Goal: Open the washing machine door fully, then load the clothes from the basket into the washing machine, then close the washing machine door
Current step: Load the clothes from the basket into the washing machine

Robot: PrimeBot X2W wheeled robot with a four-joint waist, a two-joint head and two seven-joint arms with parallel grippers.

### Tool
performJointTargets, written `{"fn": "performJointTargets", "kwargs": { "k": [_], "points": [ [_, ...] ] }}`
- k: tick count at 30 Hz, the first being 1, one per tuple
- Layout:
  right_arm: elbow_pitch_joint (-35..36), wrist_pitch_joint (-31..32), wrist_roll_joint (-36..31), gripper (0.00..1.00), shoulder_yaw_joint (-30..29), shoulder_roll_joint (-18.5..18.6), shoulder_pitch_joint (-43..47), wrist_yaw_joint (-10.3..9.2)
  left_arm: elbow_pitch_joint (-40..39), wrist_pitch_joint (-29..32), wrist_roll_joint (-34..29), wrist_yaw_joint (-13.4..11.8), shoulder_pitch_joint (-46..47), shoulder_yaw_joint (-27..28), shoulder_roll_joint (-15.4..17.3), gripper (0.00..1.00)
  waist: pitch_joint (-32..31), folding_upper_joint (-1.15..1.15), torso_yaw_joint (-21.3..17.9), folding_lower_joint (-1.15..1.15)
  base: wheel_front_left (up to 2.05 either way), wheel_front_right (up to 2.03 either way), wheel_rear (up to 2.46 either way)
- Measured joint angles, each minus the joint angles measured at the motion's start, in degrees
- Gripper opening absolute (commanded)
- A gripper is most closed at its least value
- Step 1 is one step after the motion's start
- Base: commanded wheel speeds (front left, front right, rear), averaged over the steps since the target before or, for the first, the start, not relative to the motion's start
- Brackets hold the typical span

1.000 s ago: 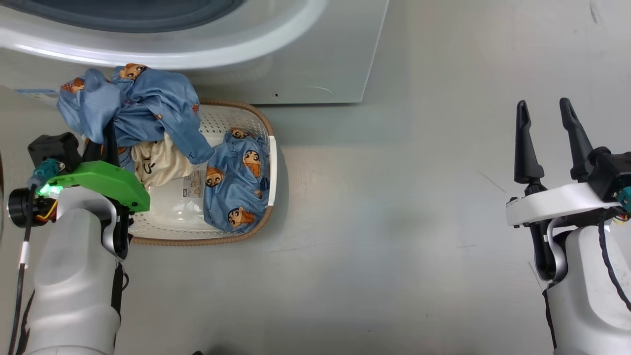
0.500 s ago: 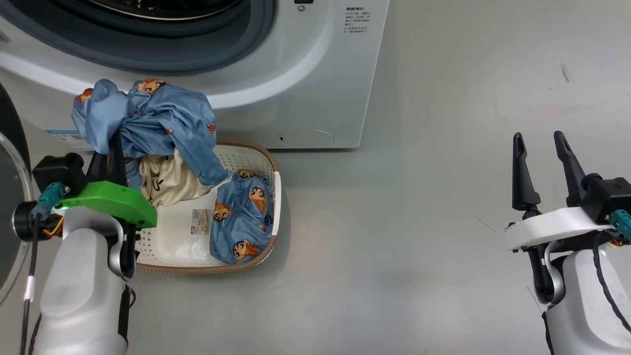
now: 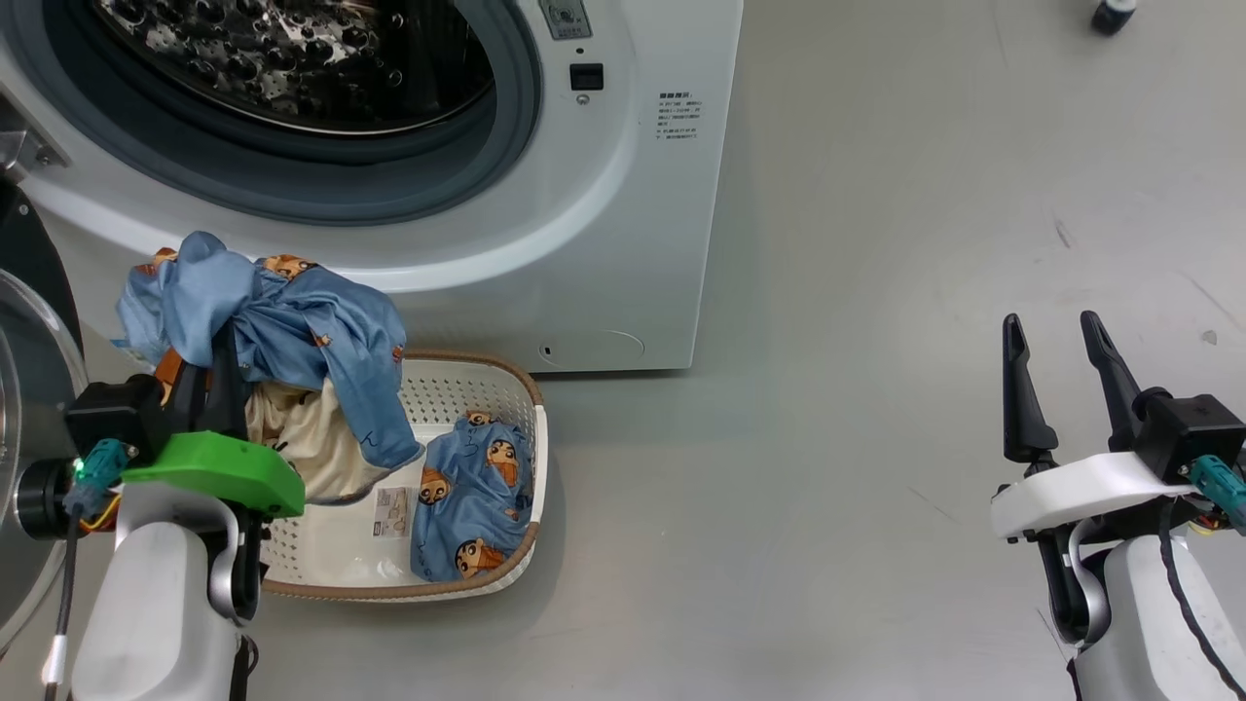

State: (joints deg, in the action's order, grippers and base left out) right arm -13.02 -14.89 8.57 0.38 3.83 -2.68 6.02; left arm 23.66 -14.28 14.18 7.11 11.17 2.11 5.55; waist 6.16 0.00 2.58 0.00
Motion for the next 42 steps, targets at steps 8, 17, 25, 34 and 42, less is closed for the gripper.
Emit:
{"fn": "performJointTargets", "kwargs": {
  "k": [8, 17, 25, 34, 42],
  "points": [
    [-0.18, 0.00, 0.00, 1.00, -0.07, -0.08, 1.84, 0.00, -2.47, -0.01, -0.54, 0.01, -4.54, 0.98, -0.04, 0.00, -3.15, 0.00, -1.11, 0.00, 0.00, 0.00, 0.00],
    [0.46, 0.00, 0.00, 1.00, 0.01, -0.15, 3.30, 0.03, -5.86, -0.01, -0.62, 0.01, -6.64, 1.01, -0.46, 0.00, -3.81, 0.00, -1.99, 0.00, 0.00, 0.00, 0.00],
    [1.62, 0.00, 0.27, 1.00, 0.10, -0.23, 3.30, 0.41, -7.81, -0.01, -0.62, 0.16, -7.59, 0.97, -0.67, 0.00, -2.08, 0.00, -2.04, 0.00, 0.00, 0.00, 0.00],
    [2.76, 0.00, 0.49, 1.00, 0.29, -0.24, 3.18, 0.41, -9.13, -0.01, -0.63, 0.18, -6.47, 1.05, -0.68, 0.00, 1.18, 0.00, -2.03, 0.00, 0.00, 0.00, 0.00],
    [3.12, 0.00, 0.49, 1.00, 0.48, -0.21, 2.85, 0.41, -9.24, -0.02, -1.04, 0.18, -1.28, 1.04, -0.63, 0.00, 4.32, 0.00, -2.27, 0.00, 0.00, 0.00, 0.00]
  ]
}}
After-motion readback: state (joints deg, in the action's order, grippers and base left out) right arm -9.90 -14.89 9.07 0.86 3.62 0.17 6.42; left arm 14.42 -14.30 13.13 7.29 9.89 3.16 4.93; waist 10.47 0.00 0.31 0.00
